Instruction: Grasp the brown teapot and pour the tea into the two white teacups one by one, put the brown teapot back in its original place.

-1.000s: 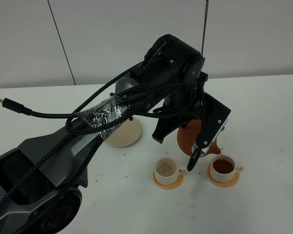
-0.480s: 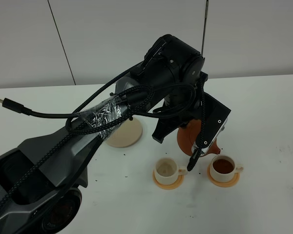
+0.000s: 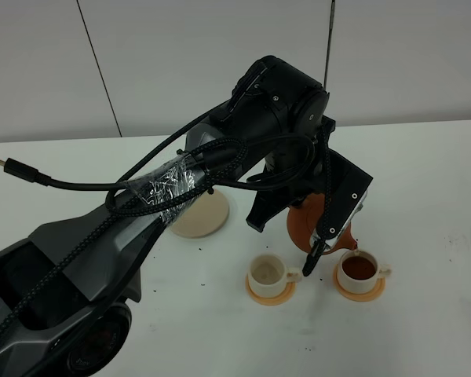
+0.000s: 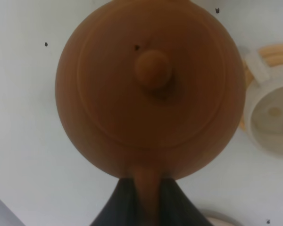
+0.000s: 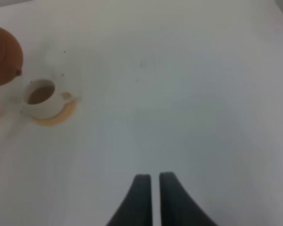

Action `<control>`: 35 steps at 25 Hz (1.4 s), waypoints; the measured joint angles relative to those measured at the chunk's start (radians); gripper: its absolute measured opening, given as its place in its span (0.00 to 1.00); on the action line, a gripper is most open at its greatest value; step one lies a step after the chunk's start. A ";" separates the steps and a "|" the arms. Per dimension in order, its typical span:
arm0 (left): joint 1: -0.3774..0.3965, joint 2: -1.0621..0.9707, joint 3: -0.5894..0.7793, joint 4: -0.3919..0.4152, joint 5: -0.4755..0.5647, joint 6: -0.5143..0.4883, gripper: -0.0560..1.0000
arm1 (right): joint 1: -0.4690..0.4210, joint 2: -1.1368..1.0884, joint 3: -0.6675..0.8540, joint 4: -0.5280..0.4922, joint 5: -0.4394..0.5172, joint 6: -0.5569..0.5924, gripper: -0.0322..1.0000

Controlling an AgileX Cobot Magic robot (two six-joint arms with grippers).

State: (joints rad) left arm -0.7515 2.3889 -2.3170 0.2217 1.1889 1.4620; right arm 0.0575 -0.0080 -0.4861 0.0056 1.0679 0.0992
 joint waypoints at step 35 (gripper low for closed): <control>0.010 0.000 0.000 -0.092 0.000 -0.106 0.22 | 0.000 0.000 0.000 0.000 0.000 0.000 0.06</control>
State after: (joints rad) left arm -0.7413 2.3889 -2.3170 0.1300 1.1889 1.3559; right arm 0.0575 -0.0080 -0.4861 0.0056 1.0679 0.0992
